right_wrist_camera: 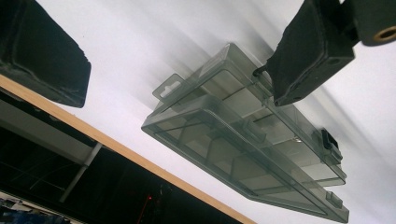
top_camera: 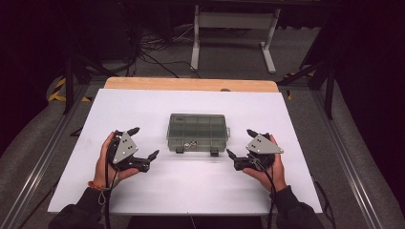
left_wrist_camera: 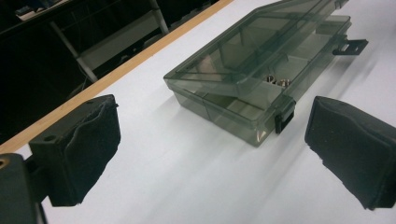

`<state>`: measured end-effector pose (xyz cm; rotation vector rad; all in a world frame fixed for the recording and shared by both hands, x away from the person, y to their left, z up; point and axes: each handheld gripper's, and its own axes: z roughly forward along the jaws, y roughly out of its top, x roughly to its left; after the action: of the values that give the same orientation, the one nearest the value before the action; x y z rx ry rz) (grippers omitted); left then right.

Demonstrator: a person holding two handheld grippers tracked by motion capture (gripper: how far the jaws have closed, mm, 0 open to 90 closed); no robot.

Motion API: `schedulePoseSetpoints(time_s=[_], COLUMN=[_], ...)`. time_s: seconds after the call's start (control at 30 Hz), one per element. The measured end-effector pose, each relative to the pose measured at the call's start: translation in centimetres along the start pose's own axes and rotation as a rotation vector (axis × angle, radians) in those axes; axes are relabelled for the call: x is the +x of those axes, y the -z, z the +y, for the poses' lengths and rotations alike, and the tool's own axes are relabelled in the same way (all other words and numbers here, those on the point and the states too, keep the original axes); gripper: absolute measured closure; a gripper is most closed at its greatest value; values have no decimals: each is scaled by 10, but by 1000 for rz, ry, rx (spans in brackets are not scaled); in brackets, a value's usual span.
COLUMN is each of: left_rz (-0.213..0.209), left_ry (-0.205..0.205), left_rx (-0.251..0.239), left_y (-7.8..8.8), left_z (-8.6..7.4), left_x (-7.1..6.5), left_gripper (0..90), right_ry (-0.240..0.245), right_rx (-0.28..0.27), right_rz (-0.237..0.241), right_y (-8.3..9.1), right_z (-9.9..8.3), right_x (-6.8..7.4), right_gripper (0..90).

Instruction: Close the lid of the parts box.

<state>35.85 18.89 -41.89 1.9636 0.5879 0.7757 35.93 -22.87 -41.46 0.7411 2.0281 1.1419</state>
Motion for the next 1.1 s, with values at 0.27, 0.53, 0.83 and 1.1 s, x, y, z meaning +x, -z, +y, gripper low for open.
schedulePoseSetpoints(time_s=[0.27, 0.53, 0.83, 1.1], left_rz=[0, -4, -2, 7], left_ry=[-13, -18, -13, -10], left_rx=[13, 33, 49, 77], left_y=[8, 18, 28, 33], left_z=[-8, -20, -31, -43], left_x=[-3, -3, -4, -5], left_gripper=[38, 38, 38, 40], right_ry=[2, 10, 6, 7], right_rx=[10, 18, 33, 59], right_rz=[-27, -39, -37, -47], right_y=[11, 23, 34, 42], right_z=[-8, -21, -32, -43], right_x=[-5, -5, -5, -4], right_gripper=[58, 57, 54, 48])
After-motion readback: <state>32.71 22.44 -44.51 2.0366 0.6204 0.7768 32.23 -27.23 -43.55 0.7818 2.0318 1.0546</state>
